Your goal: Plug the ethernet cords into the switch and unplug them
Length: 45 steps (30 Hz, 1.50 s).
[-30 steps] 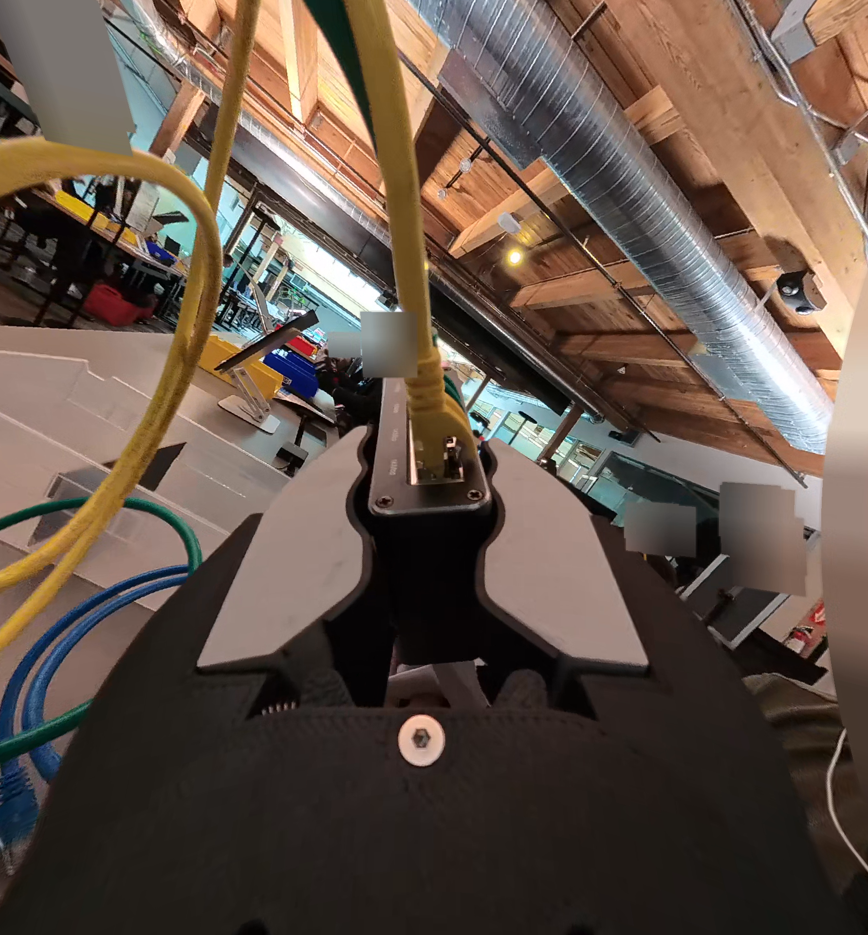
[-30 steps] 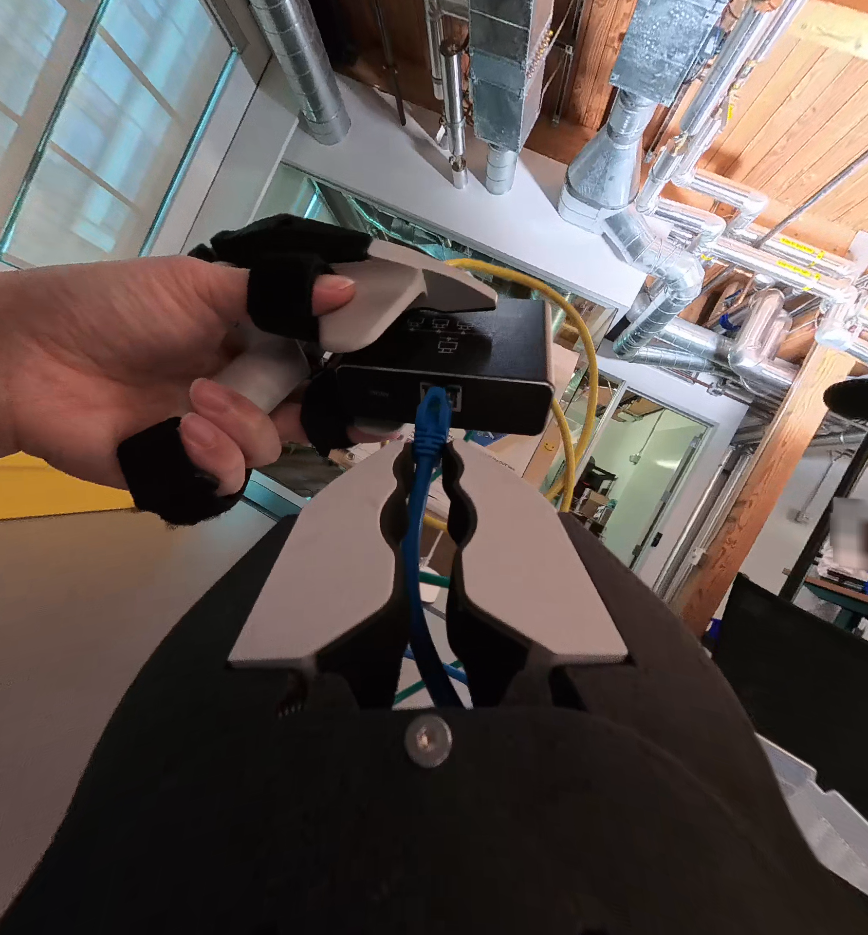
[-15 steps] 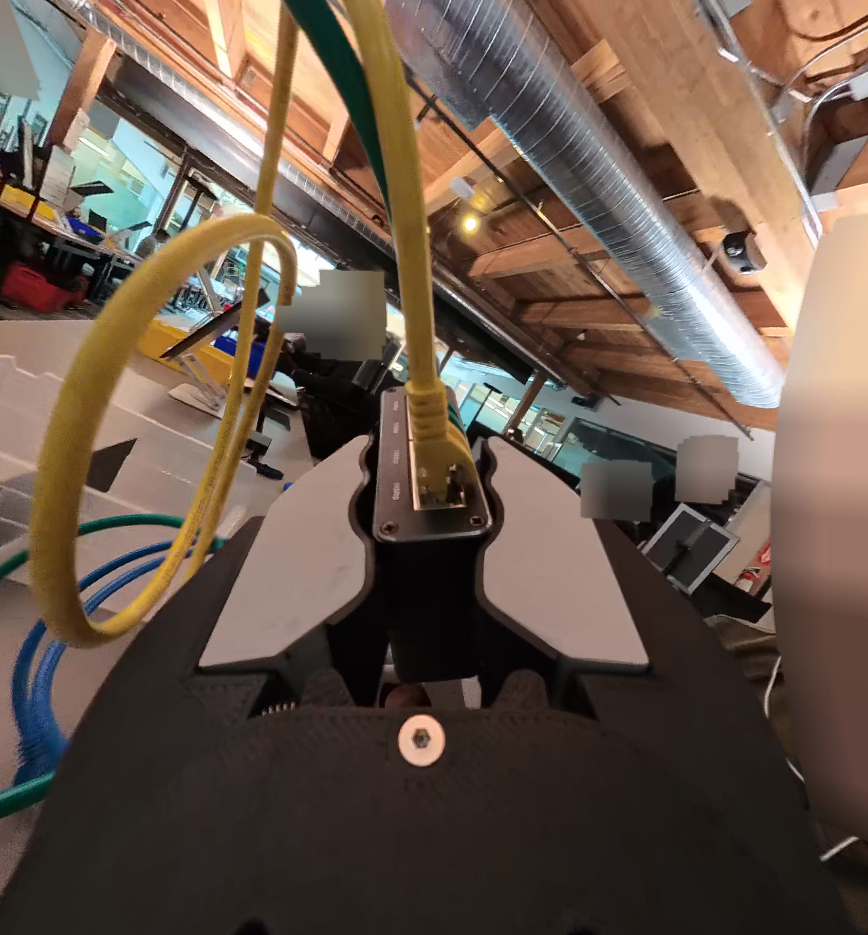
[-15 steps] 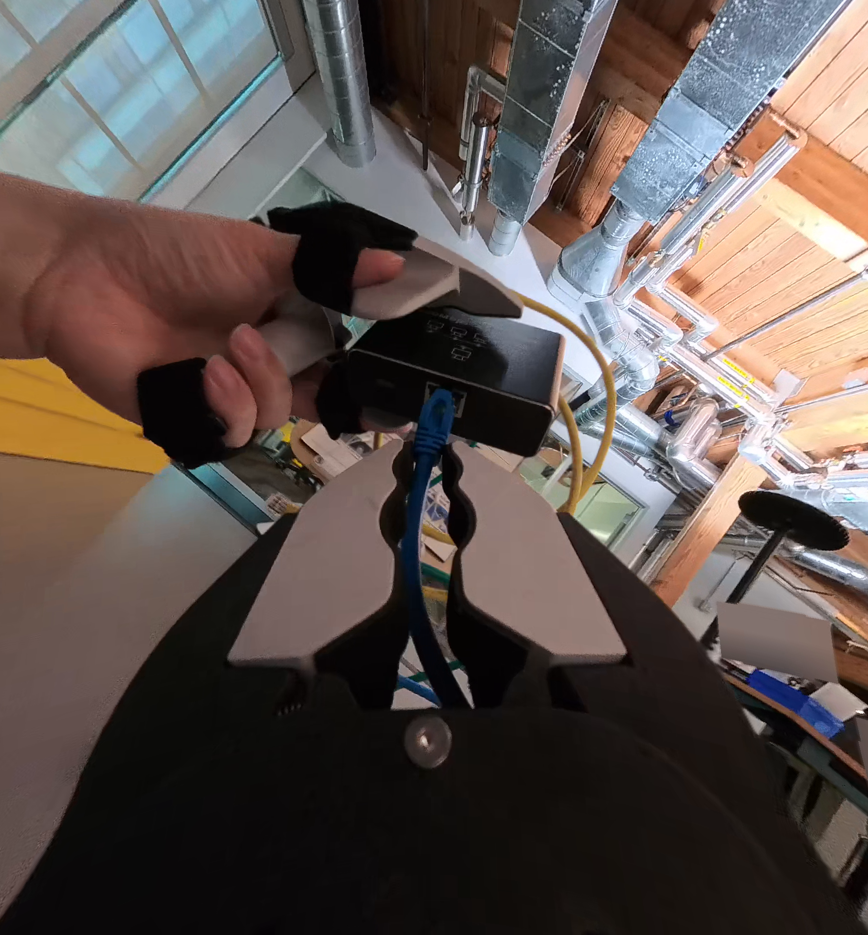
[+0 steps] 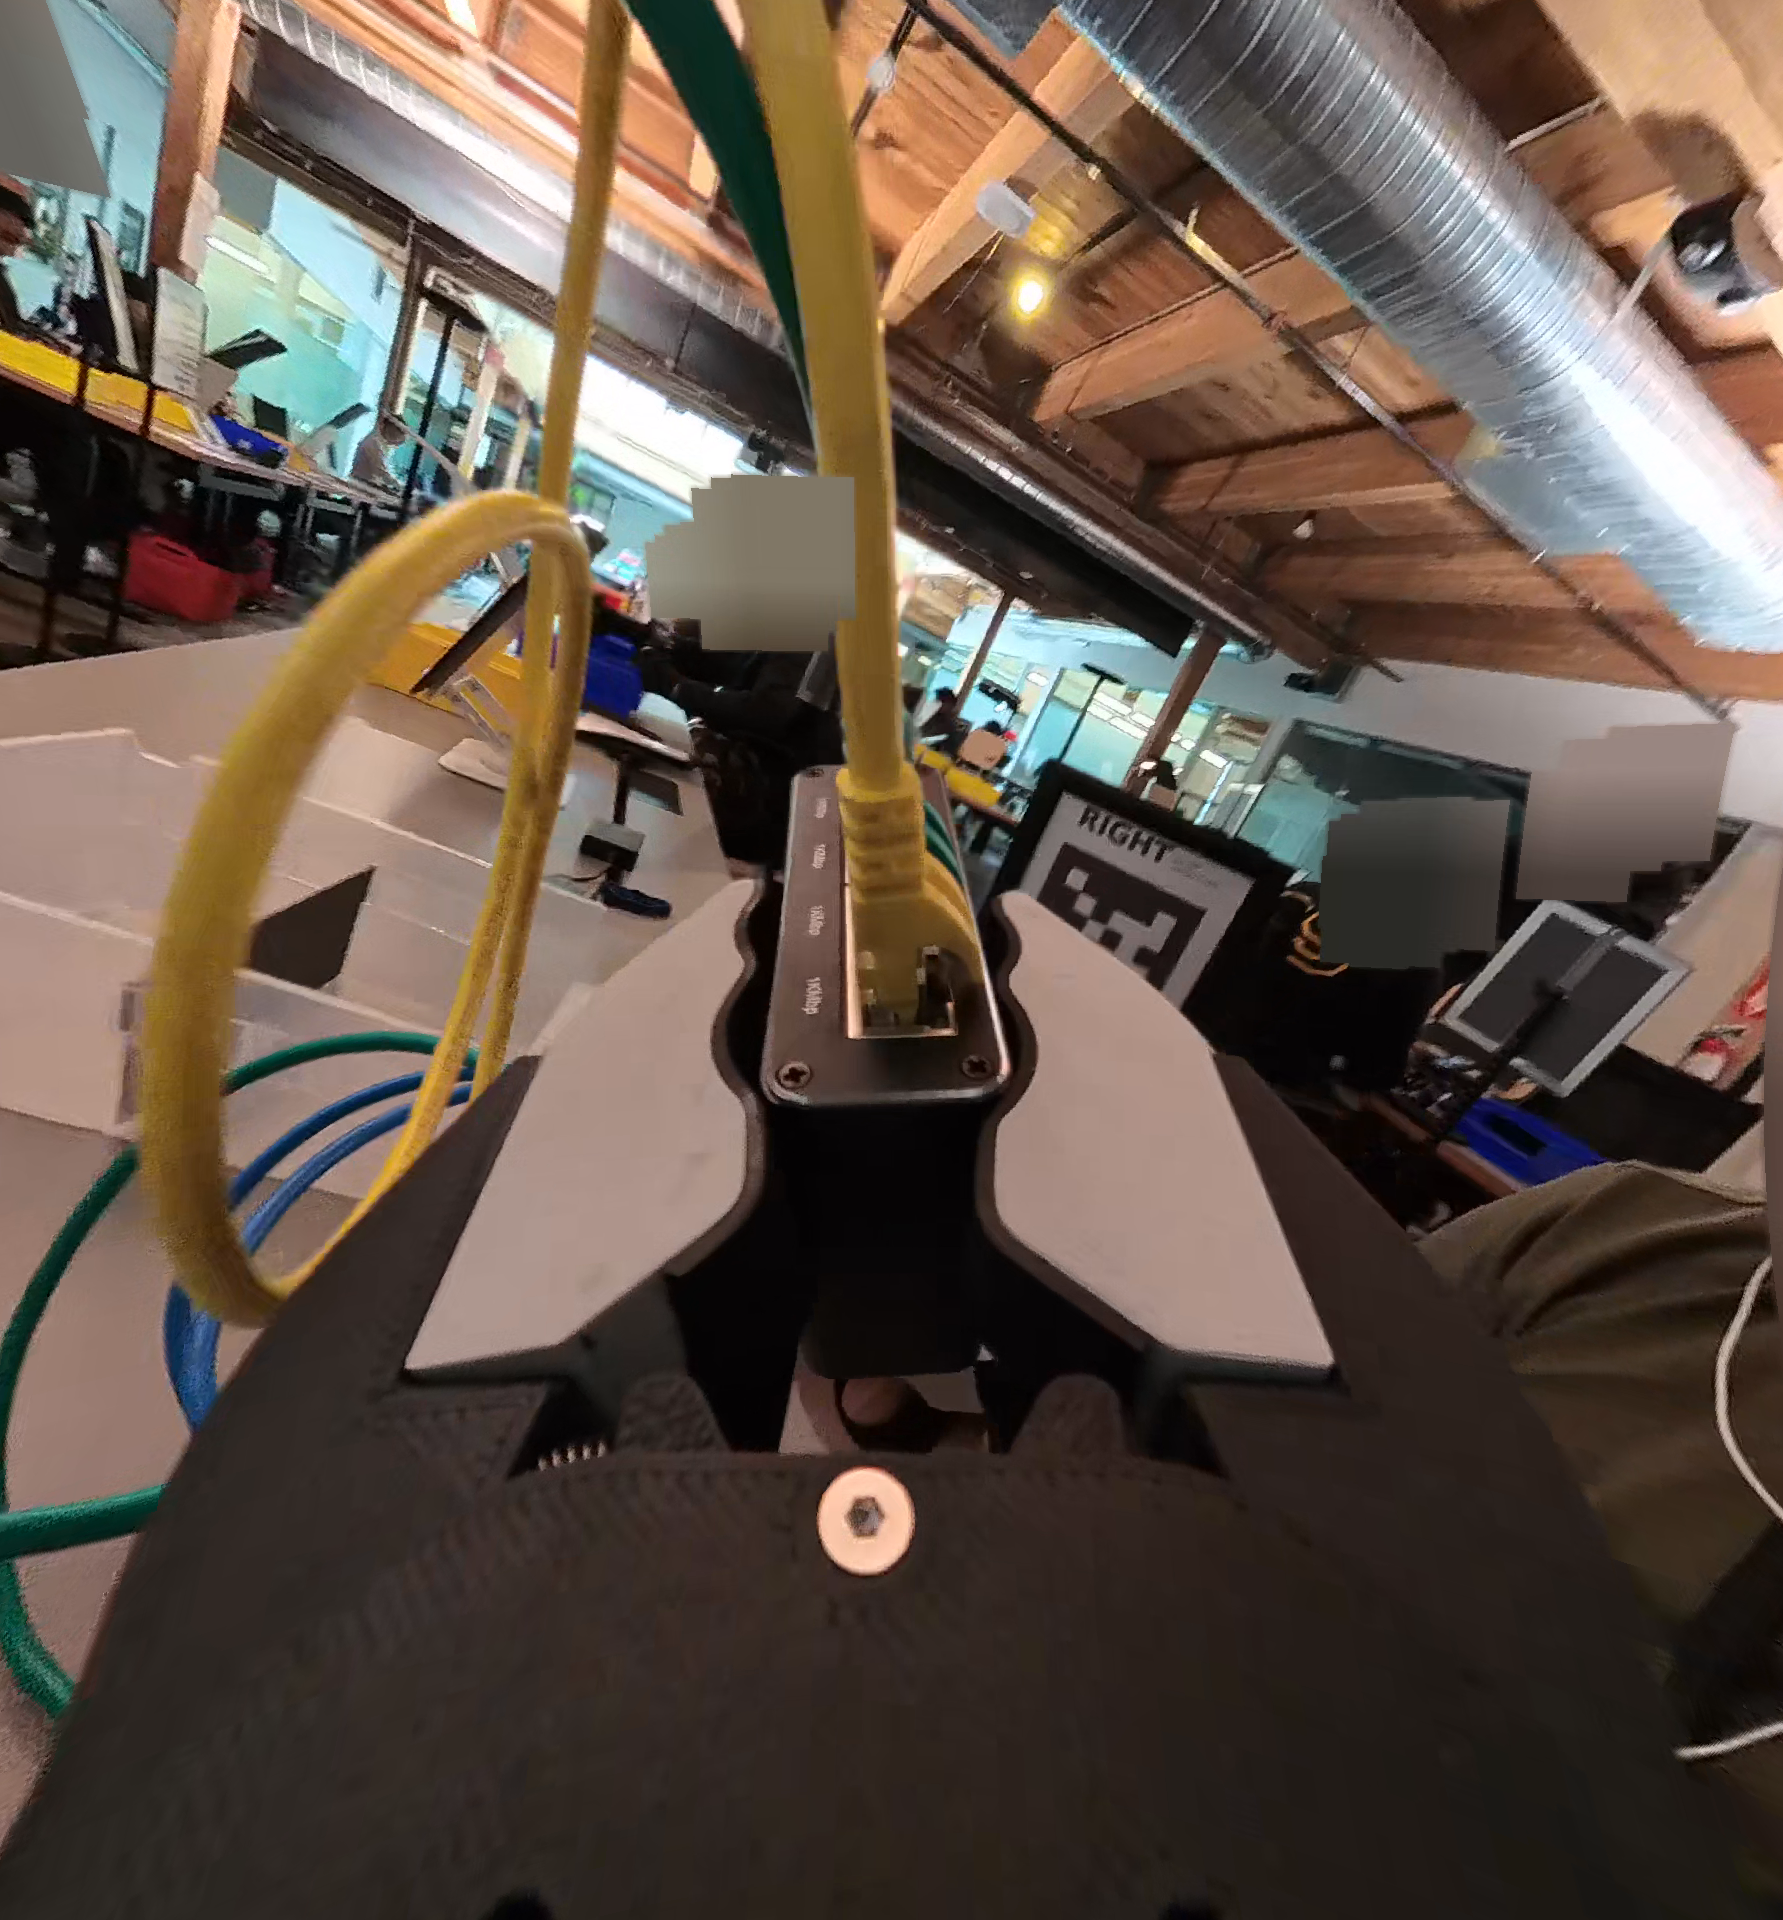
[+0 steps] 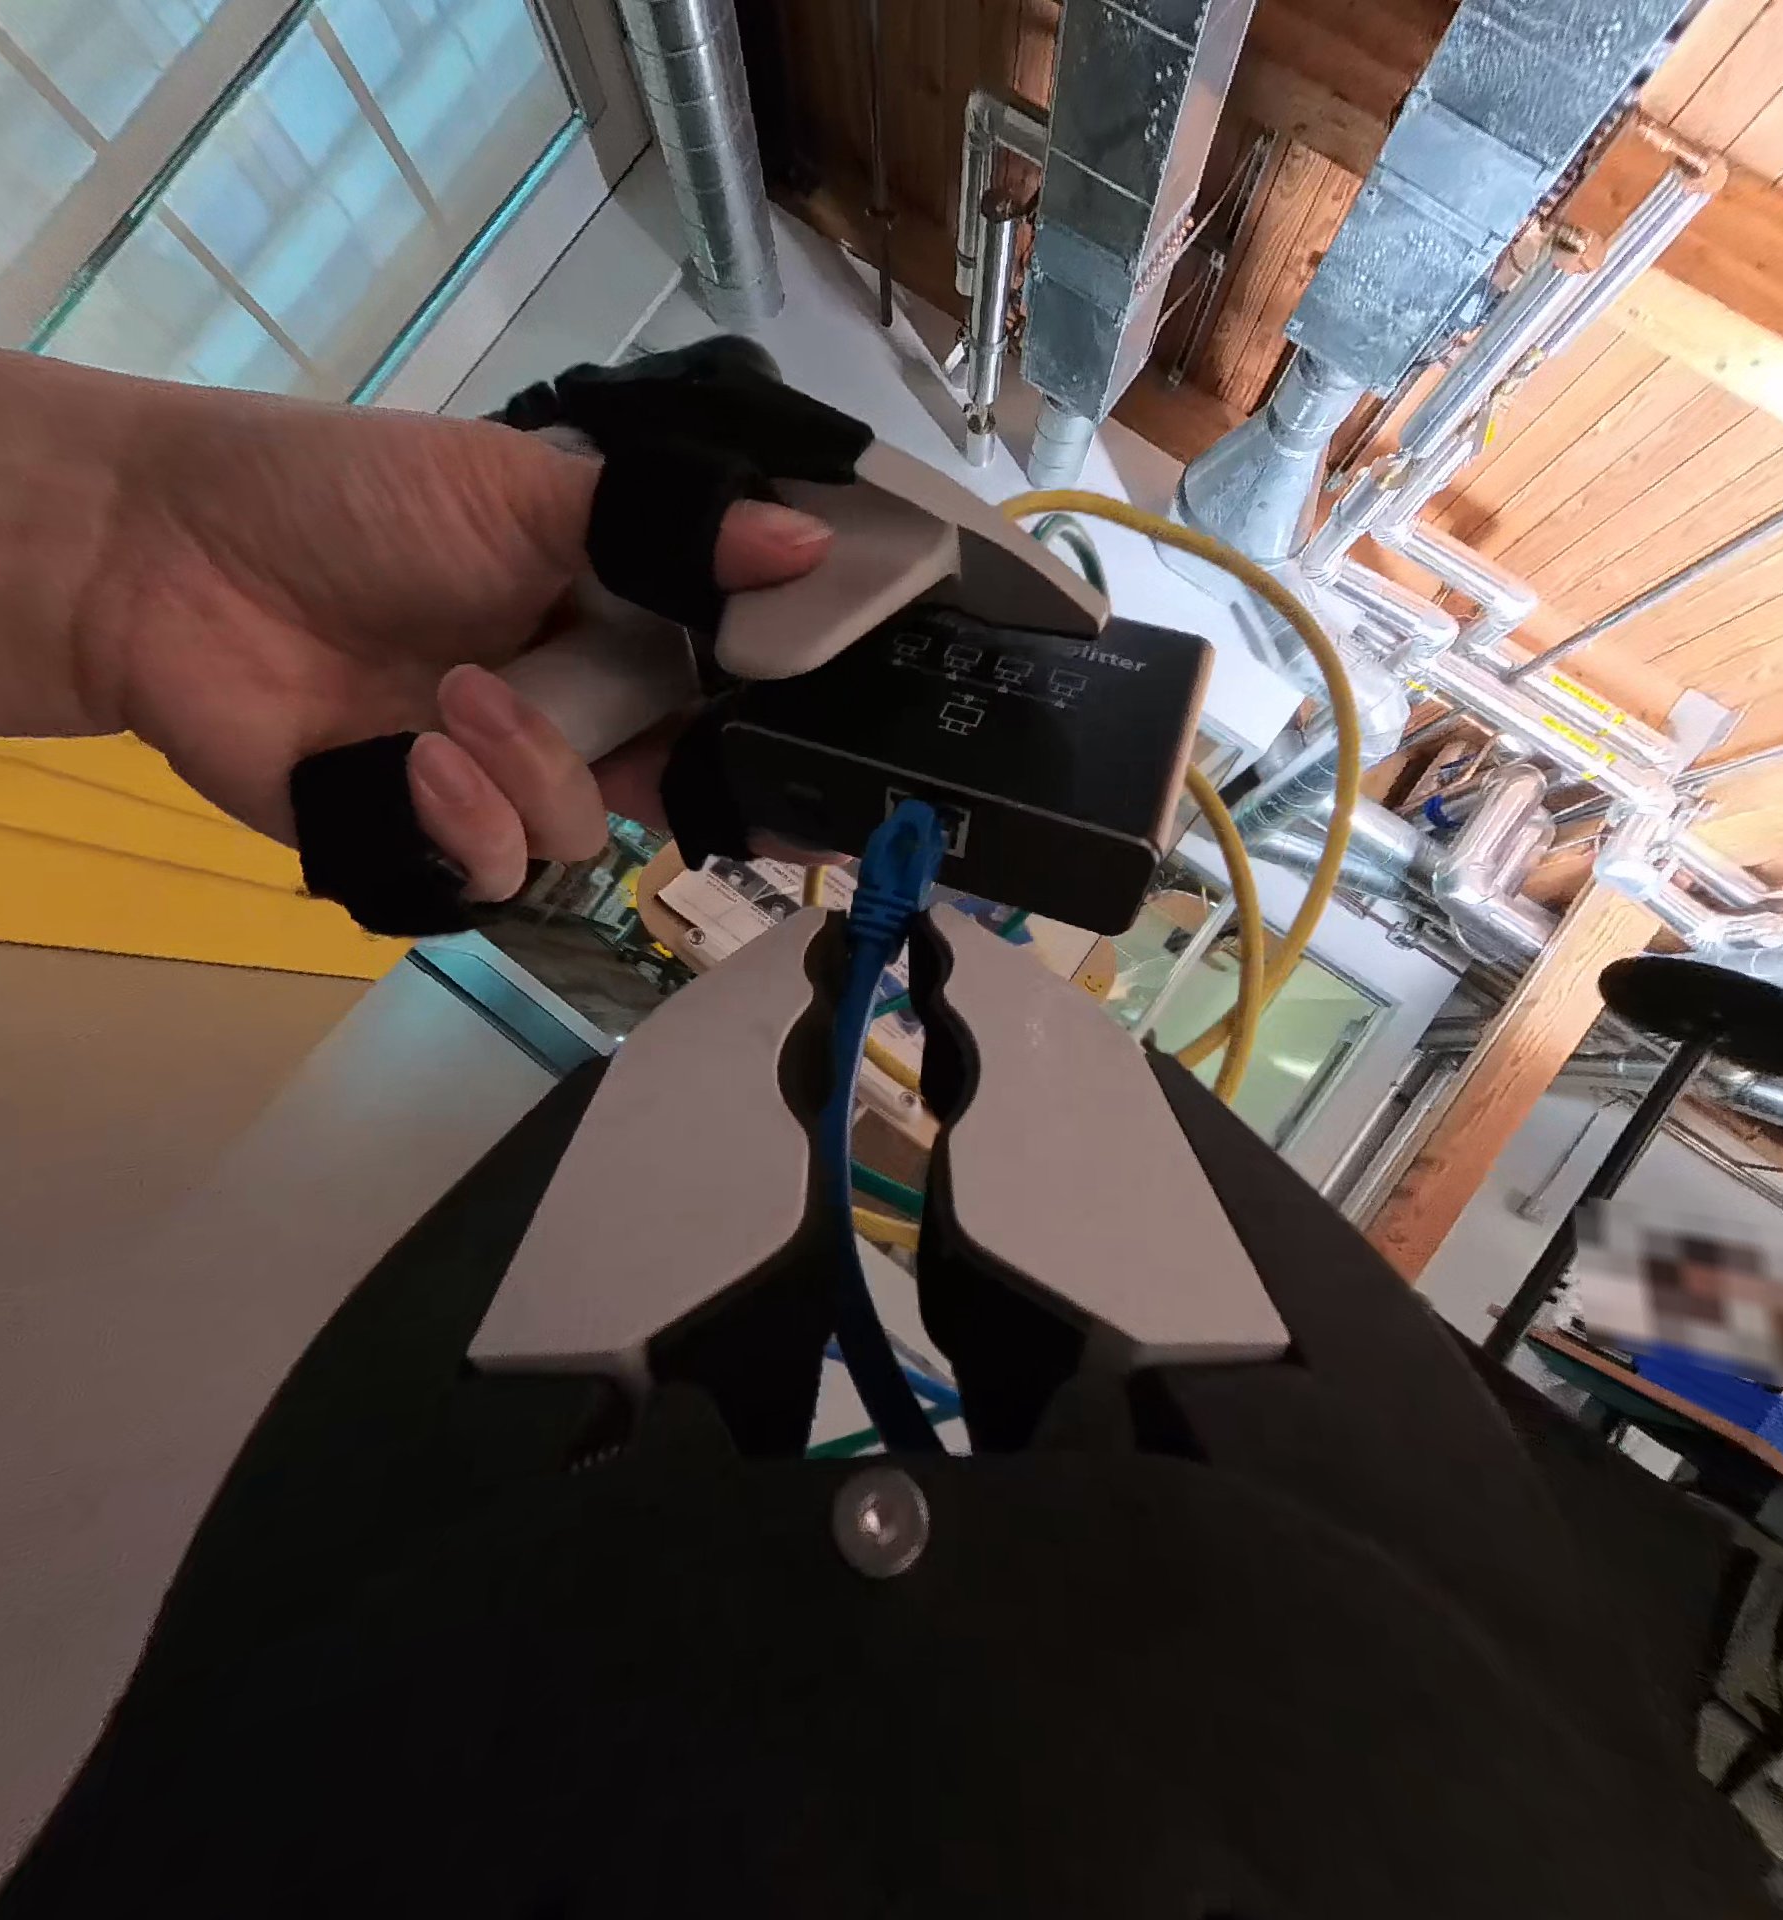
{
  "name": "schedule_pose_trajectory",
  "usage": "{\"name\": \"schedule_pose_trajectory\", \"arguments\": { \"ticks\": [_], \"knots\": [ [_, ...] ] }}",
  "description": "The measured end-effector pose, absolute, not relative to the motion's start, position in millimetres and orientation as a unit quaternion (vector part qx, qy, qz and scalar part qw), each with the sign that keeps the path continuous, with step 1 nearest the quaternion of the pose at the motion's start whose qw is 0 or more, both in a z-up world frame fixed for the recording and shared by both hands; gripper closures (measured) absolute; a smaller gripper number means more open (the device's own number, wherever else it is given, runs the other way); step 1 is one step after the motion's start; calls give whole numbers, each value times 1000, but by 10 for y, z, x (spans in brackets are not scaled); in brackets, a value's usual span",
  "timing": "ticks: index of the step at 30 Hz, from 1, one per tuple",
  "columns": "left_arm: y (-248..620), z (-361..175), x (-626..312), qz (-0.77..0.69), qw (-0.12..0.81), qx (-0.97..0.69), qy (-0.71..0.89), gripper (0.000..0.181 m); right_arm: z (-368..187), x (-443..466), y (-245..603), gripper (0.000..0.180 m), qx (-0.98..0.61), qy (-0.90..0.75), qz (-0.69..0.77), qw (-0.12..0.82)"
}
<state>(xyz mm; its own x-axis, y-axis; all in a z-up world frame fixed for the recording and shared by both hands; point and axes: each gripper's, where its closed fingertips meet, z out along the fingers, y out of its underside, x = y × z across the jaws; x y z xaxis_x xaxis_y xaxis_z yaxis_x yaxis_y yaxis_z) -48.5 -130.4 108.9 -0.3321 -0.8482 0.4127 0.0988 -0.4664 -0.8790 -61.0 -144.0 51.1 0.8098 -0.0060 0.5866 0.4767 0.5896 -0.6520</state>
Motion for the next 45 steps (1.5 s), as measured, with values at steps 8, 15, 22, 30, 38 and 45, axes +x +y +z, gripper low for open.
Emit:
{"name": "schedule_pose_trajectory", "arguments": {
  "ticks": [8, 15, 22, 30, 38, 45],
  "knots": [
    [-1241, 1088, -492, -705, 344, -479, 395, 143, 604, -545, -1416, 169, -435, -252, -118, 856],
    [-1063, 1096, -564, -712, 348, -501, 348, 144, 582, -628, -1291, 168, -456, -258, -119, 843],
    [-1002, 1099, -601, -685, 370, -512, 364, 144, 541, -687, -1274, 167, -494, -262, -26, 829],
    [-1037, 1214, -839, -592, 431, -498, 465, 145, 945, -484, -1473, 141, -558, -235, 290, 742],
    [-1263, 1135, -785, -575, 409, -473, 528, 145, 810, -915, -1177, 133, -616, -379, 425, 544],
    [-1266, 992, -817, -584, 350, -477, 556, 144, 641, -1033, -1181, 147, -614, -377, 457, 521]
  ]
}}
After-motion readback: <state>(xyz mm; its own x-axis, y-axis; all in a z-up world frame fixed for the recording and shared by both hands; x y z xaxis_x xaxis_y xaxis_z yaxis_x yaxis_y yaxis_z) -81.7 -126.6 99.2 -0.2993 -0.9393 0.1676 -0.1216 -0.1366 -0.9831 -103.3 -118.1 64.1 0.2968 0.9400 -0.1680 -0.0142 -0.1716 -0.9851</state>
